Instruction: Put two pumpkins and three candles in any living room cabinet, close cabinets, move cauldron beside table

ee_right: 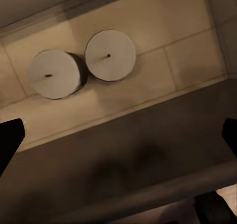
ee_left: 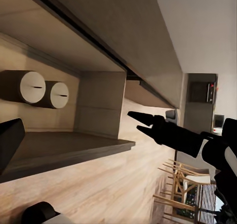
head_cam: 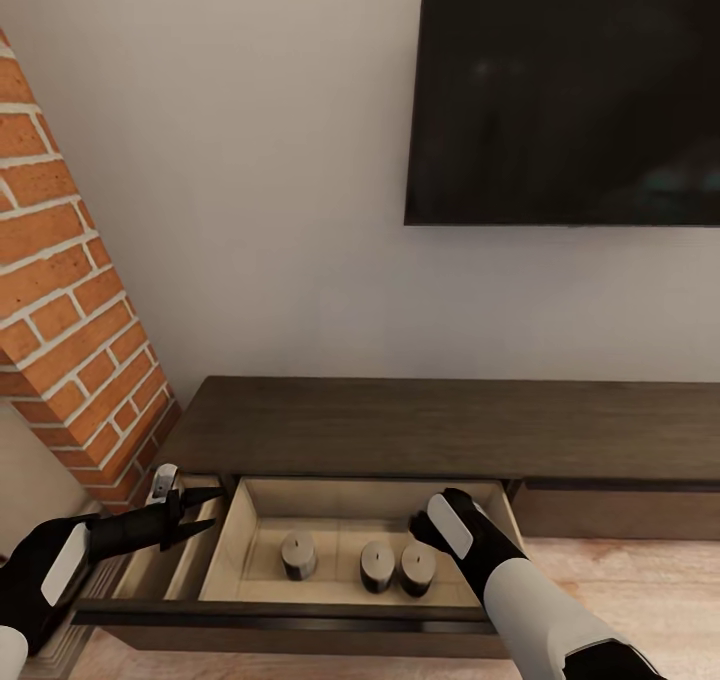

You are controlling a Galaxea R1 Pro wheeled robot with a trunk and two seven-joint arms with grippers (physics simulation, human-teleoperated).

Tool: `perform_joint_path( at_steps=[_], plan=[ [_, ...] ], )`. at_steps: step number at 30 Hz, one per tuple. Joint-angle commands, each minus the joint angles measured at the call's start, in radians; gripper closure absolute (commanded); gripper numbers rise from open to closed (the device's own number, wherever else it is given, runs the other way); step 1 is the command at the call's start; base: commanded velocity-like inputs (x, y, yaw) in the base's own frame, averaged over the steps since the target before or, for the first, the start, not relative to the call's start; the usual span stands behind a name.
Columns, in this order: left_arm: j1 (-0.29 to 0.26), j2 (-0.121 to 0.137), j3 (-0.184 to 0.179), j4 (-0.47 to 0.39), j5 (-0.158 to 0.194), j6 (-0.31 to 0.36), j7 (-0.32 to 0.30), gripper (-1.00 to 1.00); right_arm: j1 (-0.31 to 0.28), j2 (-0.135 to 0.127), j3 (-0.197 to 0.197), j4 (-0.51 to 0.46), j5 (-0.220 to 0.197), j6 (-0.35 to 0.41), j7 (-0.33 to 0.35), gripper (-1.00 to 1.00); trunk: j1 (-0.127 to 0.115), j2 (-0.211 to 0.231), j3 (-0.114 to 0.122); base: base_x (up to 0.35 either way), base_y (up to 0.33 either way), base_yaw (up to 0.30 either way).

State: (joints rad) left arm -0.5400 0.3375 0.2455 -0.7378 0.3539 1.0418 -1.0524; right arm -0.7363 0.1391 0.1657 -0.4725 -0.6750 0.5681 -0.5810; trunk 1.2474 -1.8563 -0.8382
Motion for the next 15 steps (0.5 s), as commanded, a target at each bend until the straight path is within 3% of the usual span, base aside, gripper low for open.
perform_joint_path(
  at_steps=[1, 15],
  plan=[
    [0.000, 0.000, 0.000, 0.000, -0.001, 0.000, 0.000, -1.00, 0.000, 0.000, 0.000, 0.000, 0.000, 0.000, 0.005, -1.00, -0.004, 0.007, 0.003, 0.000, 0.000, 0.000],
    [0.000, 0.000, 0.000, 0.000, -0.005, -0.003, 0.003, -1.00, 0.000, -0.003, 0.000, 0.000, 0.000, -0.004, 0.016, -1.00, -0.058, 0.105, 0.047, 0.000, 0.000, 0.000]
  ],
)
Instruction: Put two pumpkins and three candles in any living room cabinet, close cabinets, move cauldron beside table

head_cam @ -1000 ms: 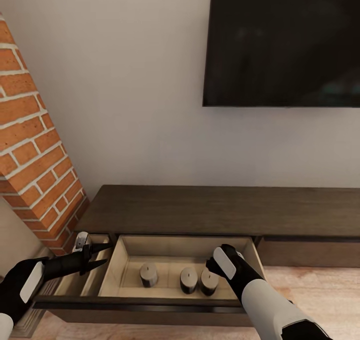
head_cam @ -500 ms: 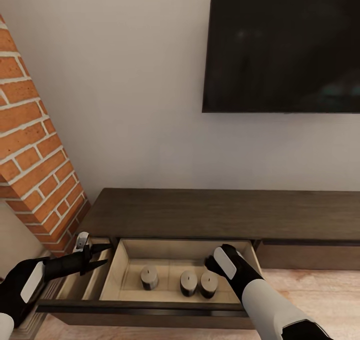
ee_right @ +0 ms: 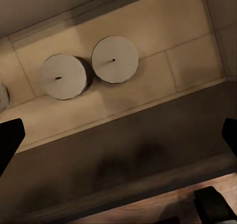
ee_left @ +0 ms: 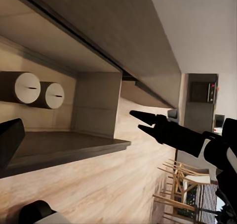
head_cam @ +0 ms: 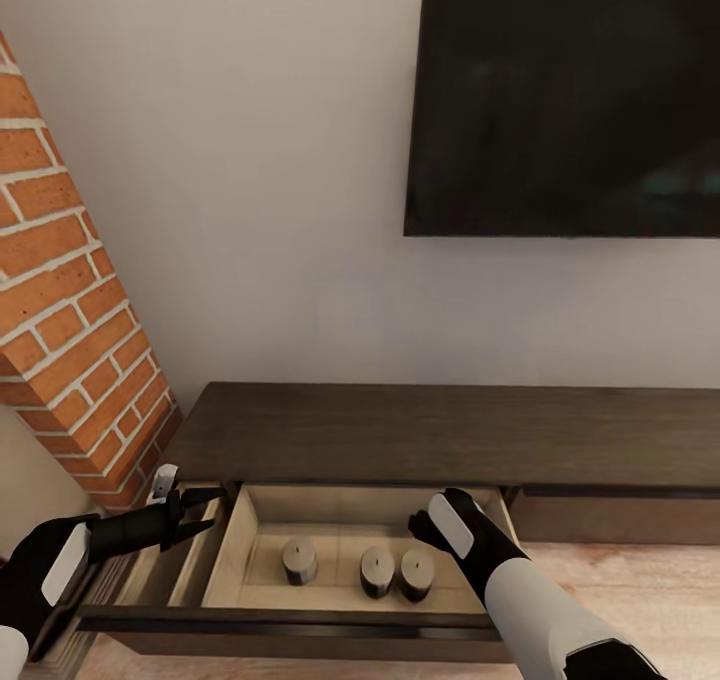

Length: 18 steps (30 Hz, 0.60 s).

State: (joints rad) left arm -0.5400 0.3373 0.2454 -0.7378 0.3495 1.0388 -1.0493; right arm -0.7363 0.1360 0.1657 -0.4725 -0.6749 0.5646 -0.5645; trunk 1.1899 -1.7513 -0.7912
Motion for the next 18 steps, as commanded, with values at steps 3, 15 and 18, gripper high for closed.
perform_joint_path(
  at_steps=[3, 15, 18],
  plan=[
    [0.000, -0.001, 0.000, 0.000, -0.001, 0.000, 0.000, -1.00, 0.000, 0.001, 0.000, -0.002, 0.000, 0.000, 0.000, -1.00, -0.012, 0.021, 0.009, 0.000, 0.000, 0.000],
    [0.000, -0.001, 0.000, 0.000, -0.003, 0.001, 0.000, -1.00, 0.000, 0.004, 0.000, -0.006, 0.000, 0.000, 0.000, -1.00, -0.058, 0.105, 0.047, -0.100, 0.011, 0.000],
    [0.000, -0.003, -0.001, 0.000, -0.004, 0.001, 0.000, -1.00, 0.000, 0.005, 0.000, -0.006, 0.000, 0.001, 0.000, -1.00, -0.069, 0.126, 0.056, -0.014, 0.002, 0.000]
  ],
)
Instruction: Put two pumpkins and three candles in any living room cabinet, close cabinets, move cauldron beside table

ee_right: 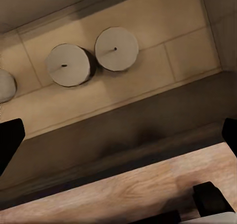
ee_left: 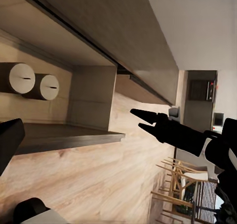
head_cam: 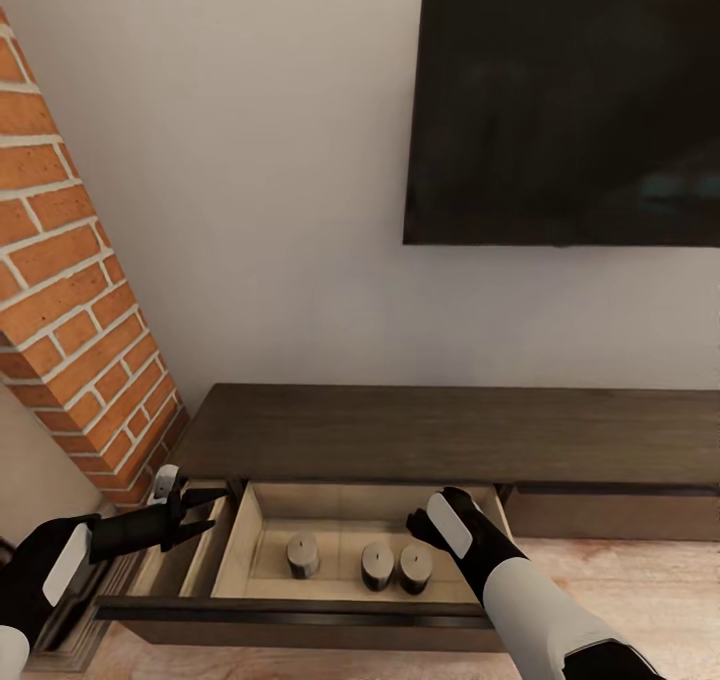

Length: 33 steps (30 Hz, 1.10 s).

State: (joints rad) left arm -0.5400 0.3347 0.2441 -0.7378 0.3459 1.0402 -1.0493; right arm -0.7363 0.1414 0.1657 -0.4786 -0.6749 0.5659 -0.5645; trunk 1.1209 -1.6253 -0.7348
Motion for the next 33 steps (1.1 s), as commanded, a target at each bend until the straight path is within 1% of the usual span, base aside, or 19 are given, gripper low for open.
perform_joint_path(
  at_steps=[1, 4, 9, 21, 32, 33],
  plan=[
    [0.000, 0.000, 0.000, 0.000, -0.001, 0.000, 0.000, -1.00, 0.000, 0.001, 0.000, 0.000, 0.000, -0.001, 0.000, -1.00, -0.004, 0.007, 0.003, -0.004, 0.000, 0.000],
    [0.000, -0.001, 0.000, 0.000, 0.000, 0.000, 0.000, -1.00, 0.000, 0.002, 0.000, 0.000, 0.000, -0.001, 0.000, -1.00, -0.015, 0.028, 0.013, -0.058, 0.000, 0.000],
    [0.000, 0.000, 0.000, 0.000, 0.000, 0.000, 0.000, -1.00, 0.000, 0.002, 0.000, 0.000, 0.000, -0.001, 0.000, -1.00, -0.035, 0.063, 0.028, -0.180, 0.000, 0.000],
    [0.000, -0.001, 0.000, 0.000, -0.002, 0.000, 0.000, -1.00, 0.000, 0.003, 0.000, 0.000, 0.001, -0.003, 0.000, -1.00, -0.081, 0.147, 0.066, -0.018, 0.000, 0.000],
    [0.000, -0.002, 0.000, 0.000, -0.004, 0.000, 0.000, -1.00, 0.000, 0.003, 0.000, 0.000, 0.002, -0.003, 0.000, -1.00, -0.123, 0.224, 0.100, -0.267, 0.074, 0.000],
    [0.000, -0.003, 0.000, 0.000, -0.004, 0.000, -0.001, -1.00, 0.000, 0.003, 0.000, 0.000, 0.002, -0.004, 0.000, -1.00, -0.123, 0.224, 0.100, -0.307, 0.026, 0.000]
  ],
)
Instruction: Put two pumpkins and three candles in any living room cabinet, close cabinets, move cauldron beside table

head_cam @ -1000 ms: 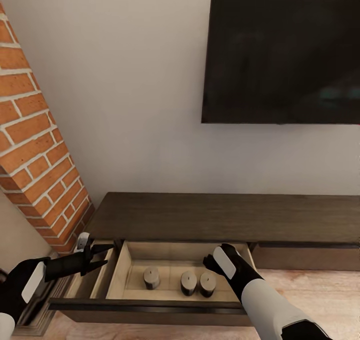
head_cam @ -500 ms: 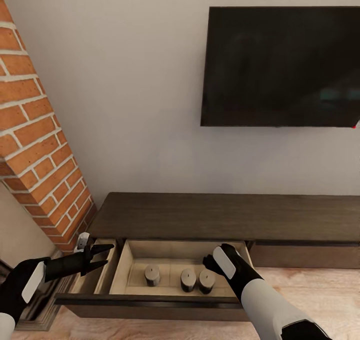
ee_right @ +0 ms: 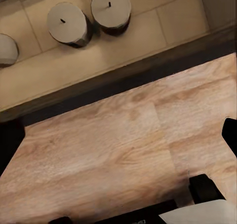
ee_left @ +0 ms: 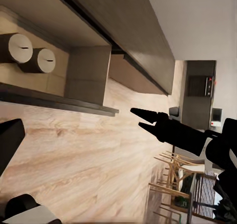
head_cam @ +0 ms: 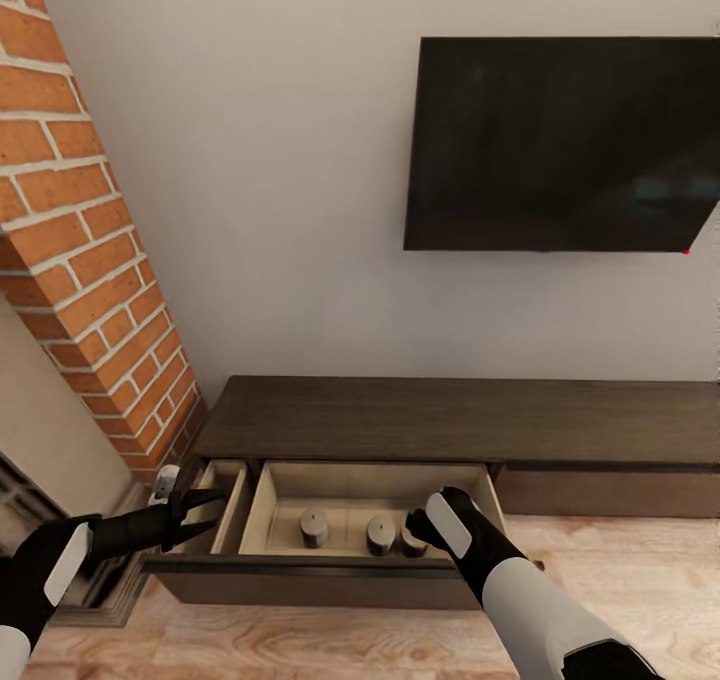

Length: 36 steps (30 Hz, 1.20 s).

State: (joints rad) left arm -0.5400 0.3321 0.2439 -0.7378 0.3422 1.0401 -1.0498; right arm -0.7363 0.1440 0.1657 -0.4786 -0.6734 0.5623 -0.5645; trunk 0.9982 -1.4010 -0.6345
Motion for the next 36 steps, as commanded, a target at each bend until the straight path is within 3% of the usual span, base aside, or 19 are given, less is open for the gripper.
perform_joint_path(
  at_steps=[1, 8, 18, 29, 36],
  plan=[
    [0.000, 0.000, 0.000, 0.000, 0.000, 0.000, 0.000, -1.00, 0.000, 0.000, 0.000, 0.000, 0.000, 0.000, 0.000, -1.00, 0.000, 0.000, 0.000, -0.299, 0.016, 0.000],
    [0.000, 0.000, 0.000, 0.000, 0.000, -0.001, -0.002, -1.00, 0.000, -0.001, 0.001, 0.000, 0.000, -0.001, 0.000, -1.00, 0.000, 0.000, 0.000, -0.270, 0.004, 0.000],
    [0.000, -0.001, 0.000, 0.000, 0.000, -0.002, -0.002, -1.00, 0.000, -0.001, 0.002, 0.000, 0.000, -0.001, 0.000, -1.00, 0.038, -0.070, -0.031, -0.212, 0.000, 0.000],
    [0.000, -0.001, 0.001, 0.000, -0.001, -0.004, 0.001, -1.00, 0.000, -0.003, 0.006, 0.000, 0.000, -0.040, 0.000, -1.00, 0.080, -0.147, -0.066, -0.027, 0.000, 0.000],
    [0.000, -0.002, 0.001, 0.000, -0.002, -0.007, 0.003, -1.00, 0.000, -0.005, 0.080, 0.002, -0.001, -0.047, 0.000, -1.00, 0.107, -0.196, -0.088, 0.000, 0.000, 0.000]
  ],
)
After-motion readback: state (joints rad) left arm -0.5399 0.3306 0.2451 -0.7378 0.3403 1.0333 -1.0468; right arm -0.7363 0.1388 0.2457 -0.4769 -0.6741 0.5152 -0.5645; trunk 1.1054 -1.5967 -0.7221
